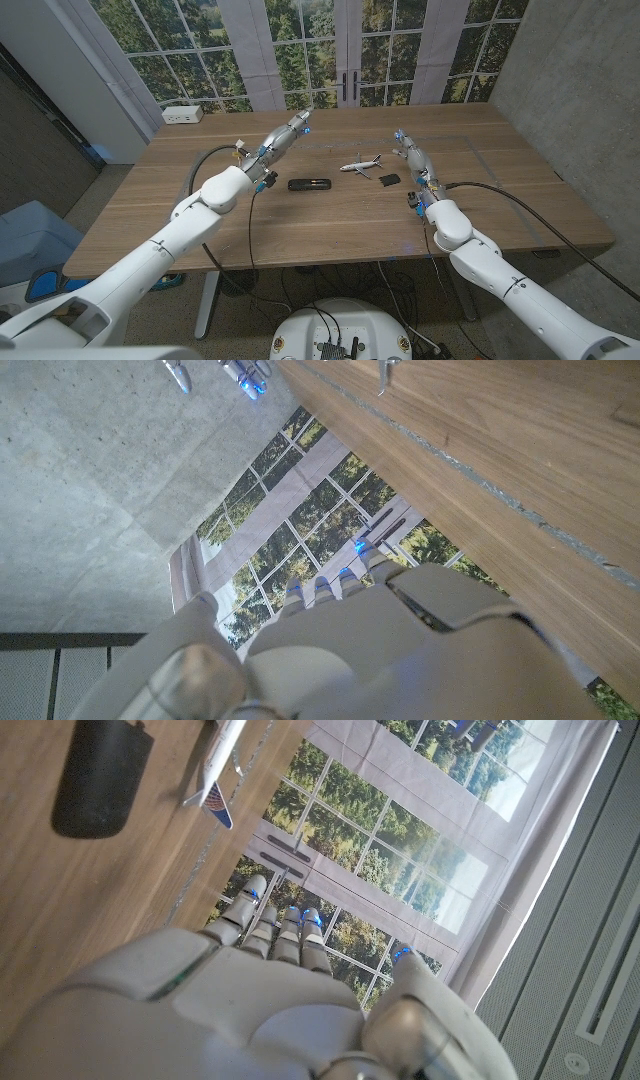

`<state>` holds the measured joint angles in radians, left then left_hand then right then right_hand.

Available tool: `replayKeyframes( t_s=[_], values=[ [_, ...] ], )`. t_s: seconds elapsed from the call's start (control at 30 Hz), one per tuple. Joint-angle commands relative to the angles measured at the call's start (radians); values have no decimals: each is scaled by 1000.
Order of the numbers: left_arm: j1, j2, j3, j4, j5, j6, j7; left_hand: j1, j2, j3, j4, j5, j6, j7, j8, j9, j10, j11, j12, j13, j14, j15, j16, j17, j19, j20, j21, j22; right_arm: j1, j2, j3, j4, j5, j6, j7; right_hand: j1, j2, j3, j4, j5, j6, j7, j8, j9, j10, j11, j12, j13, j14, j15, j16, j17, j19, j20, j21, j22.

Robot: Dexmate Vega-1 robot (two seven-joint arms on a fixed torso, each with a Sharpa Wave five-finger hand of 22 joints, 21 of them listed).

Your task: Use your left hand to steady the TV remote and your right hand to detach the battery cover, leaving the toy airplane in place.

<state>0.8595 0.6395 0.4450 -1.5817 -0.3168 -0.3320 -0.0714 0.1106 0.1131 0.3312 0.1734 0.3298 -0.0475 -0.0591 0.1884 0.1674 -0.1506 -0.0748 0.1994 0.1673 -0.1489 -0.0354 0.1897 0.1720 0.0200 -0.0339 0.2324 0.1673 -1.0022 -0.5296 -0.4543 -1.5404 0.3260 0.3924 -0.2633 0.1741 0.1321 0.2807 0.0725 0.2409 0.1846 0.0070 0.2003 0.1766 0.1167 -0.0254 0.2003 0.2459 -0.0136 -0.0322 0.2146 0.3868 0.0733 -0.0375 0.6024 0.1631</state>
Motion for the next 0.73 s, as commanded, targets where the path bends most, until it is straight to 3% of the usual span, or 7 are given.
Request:
replayKeyframes(
  t_s=[0.03, 0.2, 0.4, 0.73],
  values=[
    [-5, -93, -21, 142, -195, -185, -88, 24, 103, 140, -10, 7, 52, 6, -1, -1, 36, 7, -2, 3, 34, -69, -4, 0, 46, -114, -13, 1, 5, 87, 35, 115, 94, 207, 104, -1, 59, 31, 17, 11, 33, -1, 6, 2, 25, -3, 8, -13, 27, -73, 7, -13, 32, -73, -12, -1],
    [1, -99, -30, 170, -220, -231, -117, 56, 100, 256, -17, -19, 117, 11, 1, 0, 77, 5, -1, 3, 72, -99, -1, 1, 90, -141, -18, 2, -10, 113, 54, 109, 87, 258, 87, 1, 60, 55, 27, 13, 52, 9, 7, 3, 46, 3, 12, -22, 52, -63, 13, -23, 52, -73, -20, -1],
    [21, -103, -46, 176, -269, -231, -126, 61, 96, 285, -18, -31, 130, 16, -2, 0, 99, 3, 1, 3, 98, -94, 2, 1, 115, -144, -15, 2, -24, 121, 75, 82, 79, 263, 66, 0, 56, 64, 32, 13, 60, 16, 7, 3, 51, 10, 11, -26, 55, -60, 12, -28, 62, -69, -24, -1],
    [41, -86, -56, 172, -270, -237, -134, 61, 89, 297, -20, -39, 134, 16, -4, 0, 106, 8, 0, 3, 104, -92, 0, 2, 121, -144, -18, 2, -88, 117, 111, 8, 23, 257, -1, 0, 48, 73, 33, 12, 66, 26, 6, 3, 57, 16, 10, -31, 62, -55, 11, -36, 74, -62, -30, -1]
  ],
)
